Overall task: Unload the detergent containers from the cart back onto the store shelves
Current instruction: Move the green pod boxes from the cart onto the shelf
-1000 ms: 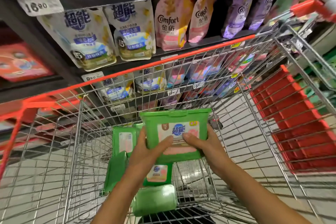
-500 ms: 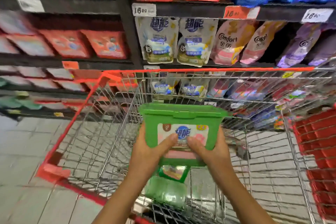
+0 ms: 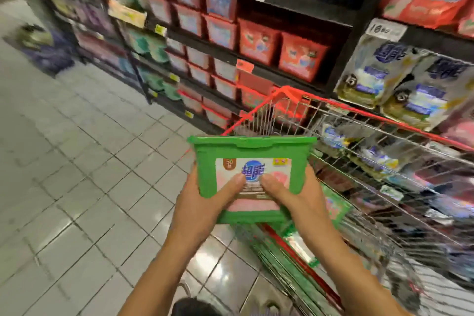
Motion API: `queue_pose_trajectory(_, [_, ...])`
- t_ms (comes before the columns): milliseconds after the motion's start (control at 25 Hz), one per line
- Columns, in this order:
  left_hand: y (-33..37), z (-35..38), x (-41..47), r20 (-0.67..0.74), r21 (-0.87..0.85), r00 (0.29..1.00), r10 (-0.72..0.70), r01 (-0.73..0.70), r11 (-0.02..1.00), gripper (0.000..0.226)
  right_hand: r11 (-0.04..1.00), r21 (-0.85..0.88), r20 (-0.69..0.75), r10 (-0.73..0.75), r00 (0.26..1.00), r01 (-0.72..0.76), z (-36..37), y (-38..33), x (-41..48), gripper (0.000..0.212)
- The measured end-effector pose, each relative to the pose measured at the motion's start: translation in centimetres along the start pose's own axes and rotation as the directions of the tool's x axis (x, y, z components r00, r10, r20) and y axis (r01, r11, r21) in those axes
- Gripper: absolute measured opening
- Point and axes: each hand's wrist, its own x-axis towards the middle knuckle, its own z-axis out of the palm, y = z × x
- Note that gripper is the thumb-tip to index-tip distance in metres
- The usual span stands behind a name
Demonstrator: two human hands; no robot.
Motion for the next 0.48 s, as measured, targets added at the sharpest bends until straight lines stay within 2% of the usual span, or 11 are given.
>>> queue_pose_trajectory(80, [0.0, -4.0, 0.9, -0.019, -0.034, 1.000, 0.009, -0.010, 0.999, 0.066, 1.000, -0.002, 0.058, -0.014, 0.998, 0.014, 3.9, -0.3, 1.1, 0.052])
queue_pose_trajectory(160, [0.3, -8.2, 2.1, -0.016, -0.080, 1.000, 0.026, -0.028, 0.996, 0.061, 1.000, 0.021, 0.086, -0.018, 0.996, 0.016, 7.9, -0.4, 2.1, 0.051])
queue_pose_trajectory(240, [0.7, -13.0, 3.7, 0.000, -0.088, 0.999, 0.050, -0.050, 0.995, 0.053, 0.999, 0.040, 0.087, -0.034, 0.996, 0.030, 12.4, -0.4, 2.9, 0.049])
queue_pose_trajectory(360, [1.3, -18.8, 6.4, 0.030, -0.097, 0.997, 0.064, -0.061, 0.993, 0.057, 0.996, 0.072, 0.070, -0.065, 0.995, 0.060, 18.3, -0.3, 4.4, 0.043])
queue_pose_trajectory(480, [1.7, -22.7, 9.6, 0.041, -0.124, 0.996, 0.078, -0.072, 0.990, 0.057, 0.994, 0.084, 0.094, -0.073, 0.993, 0.065, 22.6, -0.8, 6.7, 0.047])
